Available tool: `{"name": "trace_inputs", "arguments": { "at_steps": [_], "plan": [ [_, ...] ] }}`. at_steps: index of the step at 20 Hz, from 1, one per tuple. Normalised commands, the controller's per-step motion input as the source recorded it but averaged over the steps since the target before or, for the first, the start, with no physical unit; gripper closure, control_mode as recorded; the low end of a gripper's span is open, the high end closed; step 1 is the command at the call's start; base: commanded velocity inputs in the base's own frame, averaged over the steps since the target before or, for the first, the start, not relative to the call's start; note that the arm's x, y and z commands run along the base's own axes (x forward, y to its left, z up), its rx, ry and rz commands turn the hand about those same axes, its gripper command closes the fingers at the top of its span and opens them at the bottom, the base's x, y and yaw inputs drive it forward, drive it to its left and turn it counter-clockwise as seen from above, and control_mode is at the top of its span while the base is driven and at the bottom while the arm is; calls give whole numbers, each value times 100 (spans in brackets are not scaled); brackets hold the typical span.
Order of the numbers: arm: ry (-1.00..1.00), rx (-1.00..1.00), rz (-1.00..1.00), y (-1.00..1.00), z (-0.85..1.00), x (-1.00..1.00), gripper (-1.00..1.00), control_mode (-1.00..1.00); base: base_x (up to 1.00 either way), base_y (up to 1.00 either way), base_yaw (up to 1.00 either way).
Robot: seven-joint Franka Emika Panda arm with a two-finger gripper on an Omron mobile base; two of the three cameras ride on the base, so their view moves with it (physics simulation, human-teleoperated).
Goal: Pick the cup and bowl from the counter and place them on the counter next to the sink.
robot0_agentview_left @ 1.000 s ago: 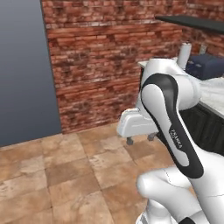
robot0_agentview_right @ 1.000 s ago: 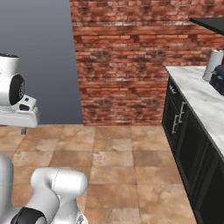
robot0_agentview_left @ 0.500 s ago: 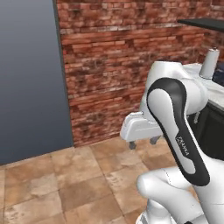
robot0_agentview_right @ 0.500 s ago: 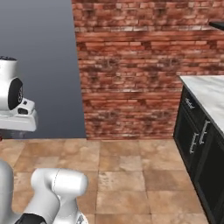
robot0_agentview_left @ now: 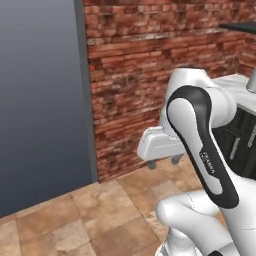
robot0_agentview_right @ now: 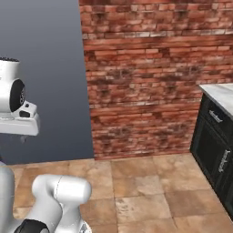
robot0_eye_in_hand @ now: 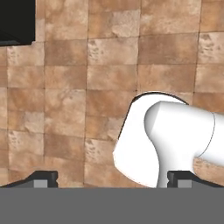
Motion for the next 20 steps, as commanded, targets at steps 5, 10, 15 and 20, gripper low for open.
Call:
{"name": "trace_inputs", "arguments": {
  "at_steps": [5,10,15,20],
  "plan": [
    [0,0,0,0,0,0,-100,100,-19,100,-24],
    [0,0,0,0,0,0,-100,100,-86,100,-3],
    [0,0,0,0,0,0,-100,100,-70,100,0],
    [0,0,0,0,0,0,-100,100,-48,100,0]
  ]
}}
